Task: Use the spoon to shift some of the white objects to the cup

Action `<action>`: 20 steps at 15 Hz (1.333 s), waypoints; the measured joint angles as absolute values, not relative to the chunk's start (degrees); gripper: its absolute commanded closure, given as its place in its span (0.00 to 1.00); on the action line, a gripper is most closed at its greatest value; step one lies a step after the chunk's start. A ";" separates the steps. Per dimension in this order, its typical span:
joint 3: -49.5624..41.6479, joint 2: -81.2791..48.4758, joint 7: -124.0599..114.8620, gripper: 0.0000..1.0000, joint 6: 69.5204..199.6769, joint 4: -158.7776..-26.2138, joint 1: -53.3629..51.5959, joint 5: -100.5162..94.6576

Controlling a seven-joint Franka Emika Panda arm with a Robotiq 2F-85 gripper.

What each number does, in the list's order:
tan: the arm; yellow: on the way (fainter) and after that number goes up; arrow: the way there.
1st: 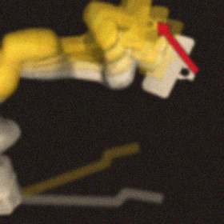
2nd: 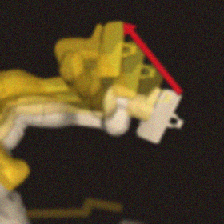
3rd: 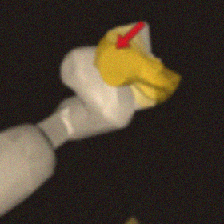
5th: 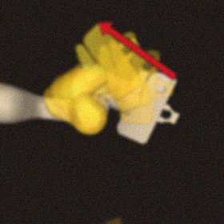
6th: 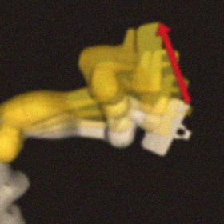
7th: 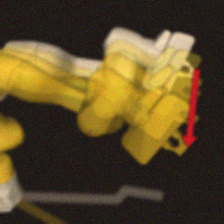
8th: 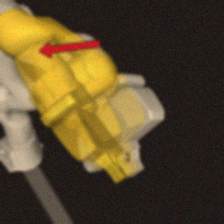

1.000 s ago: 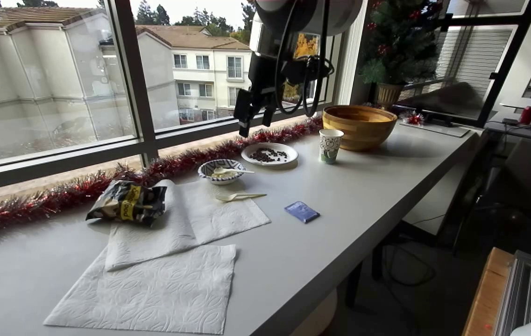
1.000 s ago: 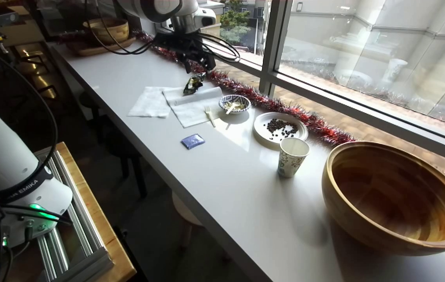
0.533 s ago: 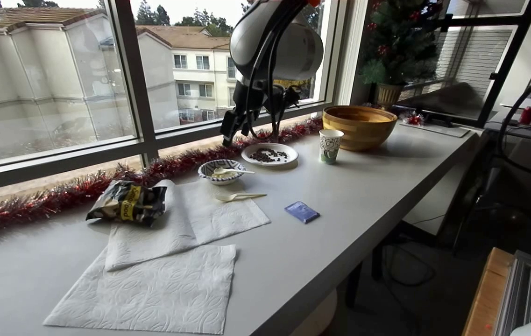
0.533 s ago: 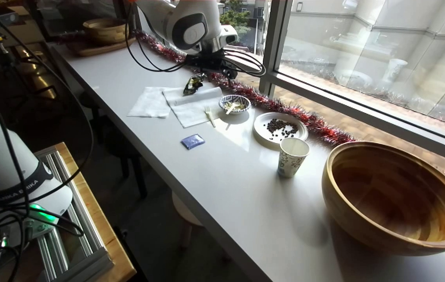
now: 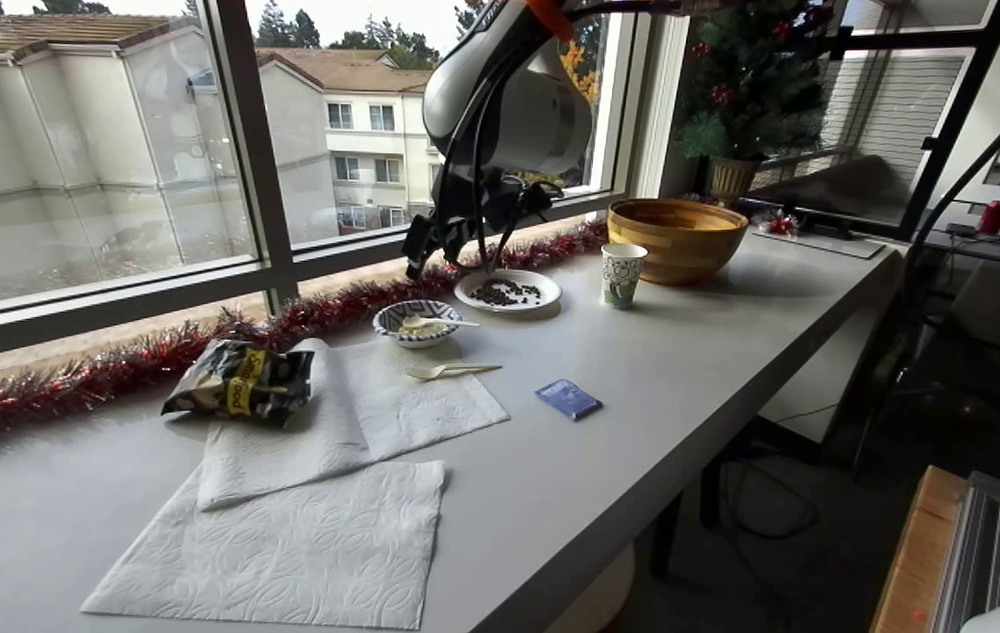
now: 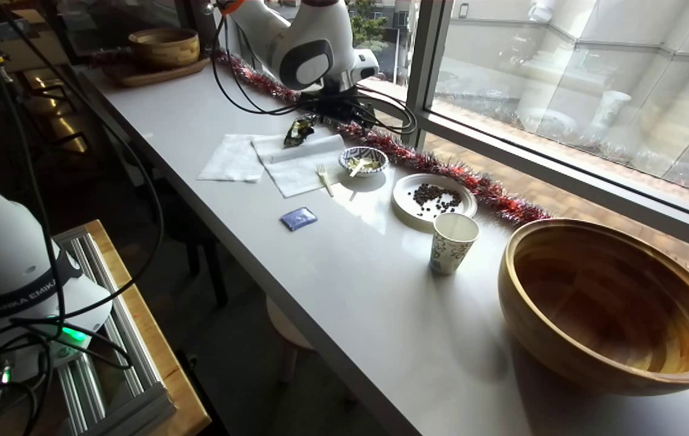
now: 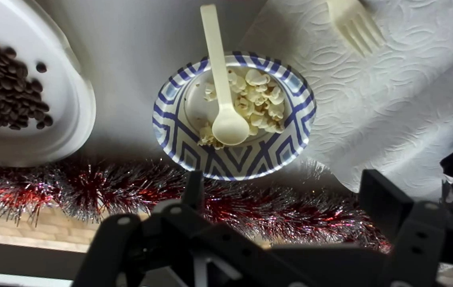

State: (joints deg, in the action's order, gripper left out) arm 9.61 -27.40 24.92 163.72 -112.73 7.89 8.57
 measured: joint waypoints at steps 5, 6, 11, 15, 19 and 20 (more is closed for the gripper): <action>10.87 -29.05 27.31 0.00 163.98 -111.78 9.36 7.75; 11.23 -29.74 27.93 0.00 164.16 -111.27 9.83 7.64; 12.58 -33.94 29.48 0.00 165.29 -108.45 11.92 7.32; 14.07 -36.98 29.50 0.00 167.33 -107.63 13.06 7.09; 16.04 -39.79 29.50 0.00 171.56 -107.55 14.53 6.09; 16.68 -40.41 29.50 0.08 172.53 -107.53 15.13 5.72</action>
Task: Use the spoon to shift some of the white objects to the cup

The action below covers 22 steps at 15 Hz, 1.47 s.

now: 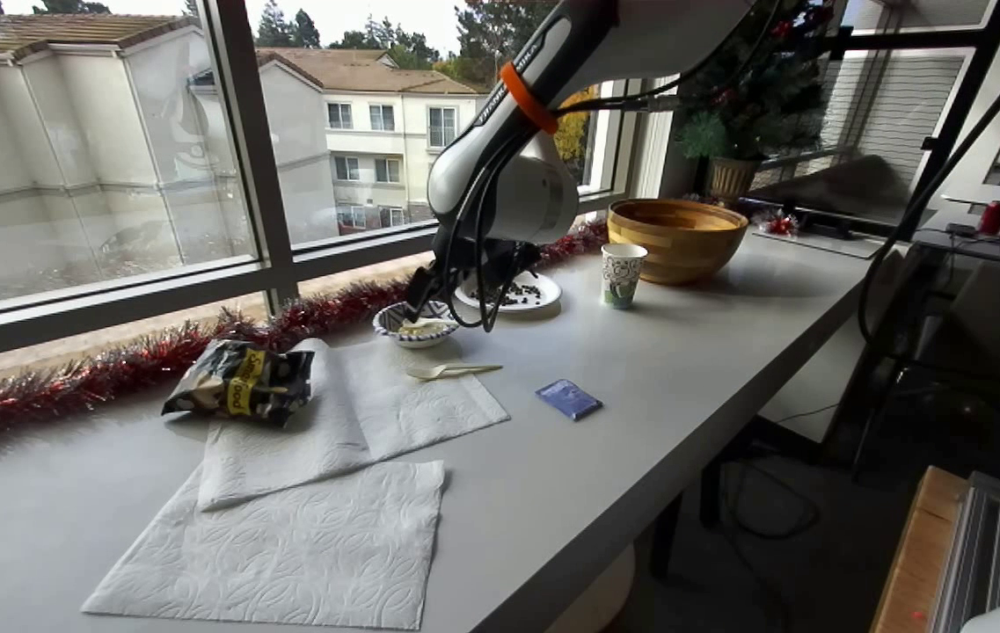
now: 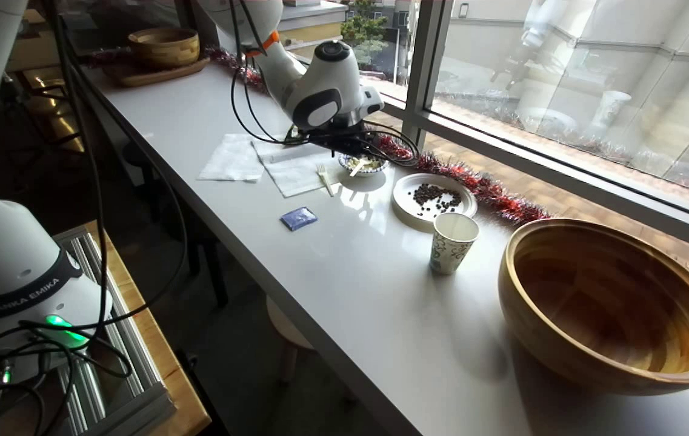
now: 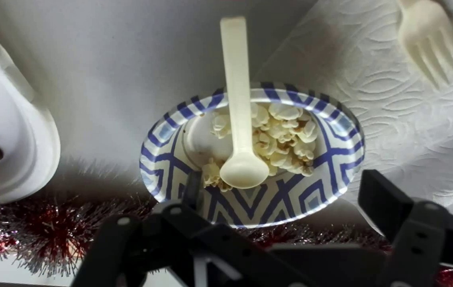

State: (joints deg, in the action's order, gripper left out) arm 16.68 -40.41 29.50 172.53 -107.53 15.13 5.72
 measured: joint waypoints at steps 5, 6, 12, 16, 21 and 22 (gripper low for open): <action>19.62 -42.89 29.43 0.44 175.97 -107.43 18.53 3.18; 20.02 -43.22 29.42 0.49 176.05 -107.42 19.12 2.64; 20.93 -43.73 29.34 0.48 176.05 -107.42 20.86 0.18; 21.65 -44.12 29.36 0.67 176.05 -107.42 21.62 -0.52; 22.27 -44.75 29.37 0.80 176.05 -107.42 22.42 -1.55; 22.27 -44.76 29.37 0.89 176.05 -107.42 22.46 -1.66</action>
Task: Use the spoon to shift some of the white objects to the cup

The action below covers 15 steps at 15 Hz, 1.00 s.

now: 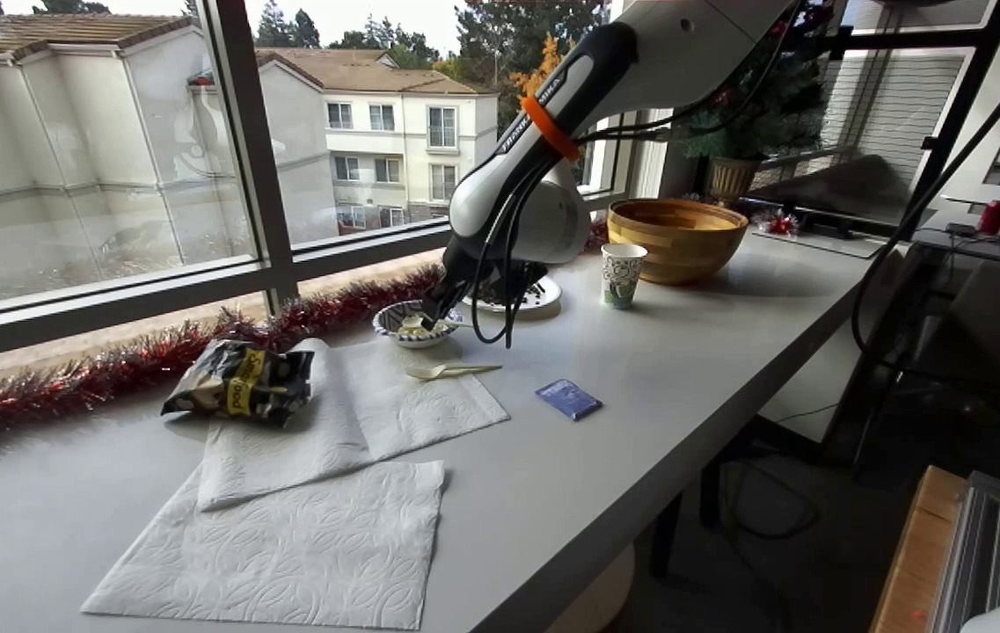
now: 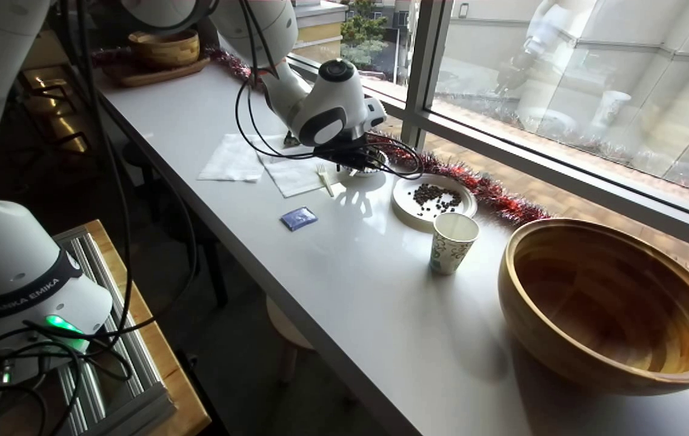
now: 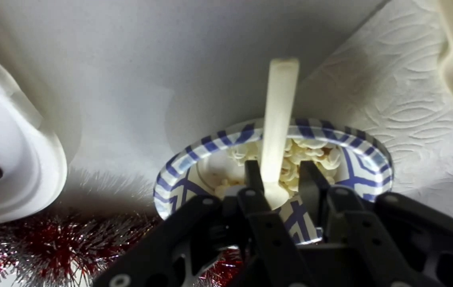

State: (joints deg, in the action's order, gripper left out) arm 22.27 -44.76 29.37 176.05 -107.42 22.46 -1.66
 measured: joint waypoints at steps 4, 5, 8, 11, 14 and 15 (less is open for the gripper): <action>22.25 -44.76 29.31 0.97 176.05 -107.37 22.47 -1.91; 22.23 -44.75 29.28 0.97 176.05 -107.31 22.46 -1.91; 22.16 -44.23 28.64 0.97 176.05 -107.16 22.30 -1.91; 20.10 -42.13 27.04 0.97 175.96 -107.17 20.18 -1.99; 13.79 -38.65 25.08 0.97 174.29 -107.11 14.39 -3.55; 11.09 -37.53 24.36 0.97 172.74 -107.04 11.99 -4.54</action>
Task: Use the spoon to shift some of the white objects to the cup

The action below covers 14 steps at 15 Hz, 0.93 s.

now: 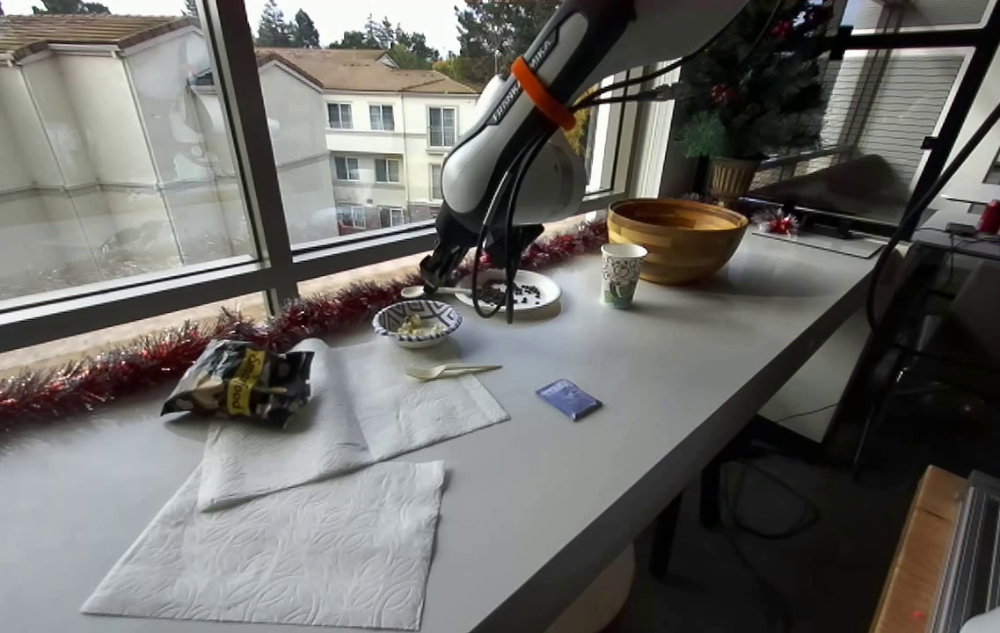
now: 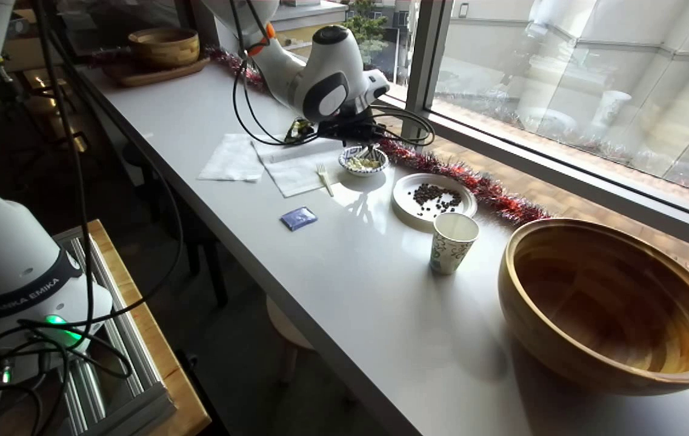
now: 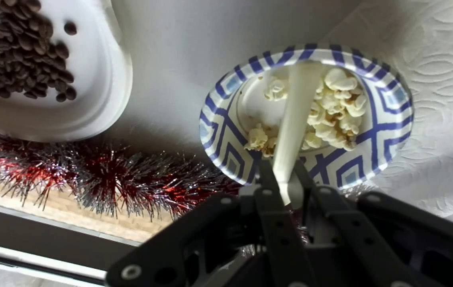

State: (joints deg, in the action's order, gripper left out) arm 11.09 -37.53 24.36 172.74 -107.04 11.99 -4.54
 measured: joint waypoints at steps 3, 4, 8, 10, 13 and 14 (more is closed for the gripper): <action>4.42 -35.06 23.06 0.97 165.44 -106.63 5.77 -7.95; 2.86 -34.70 22.77 0.97 162.82 -106.21 4.15 -9.17; 1.26 -34.51 22.62 0.86 156.22 -104.54 1.58 -10.85; 1.22 -34.51 22.62 0.97 155.94 -104.48 1.54 -10.92; 1.28 -34.55 22.72 0.97 155.56 -104.48 1.66 -10.94; 1.32 -34.64 22.89 0.97 154.86 -104.38 1.66 -10.94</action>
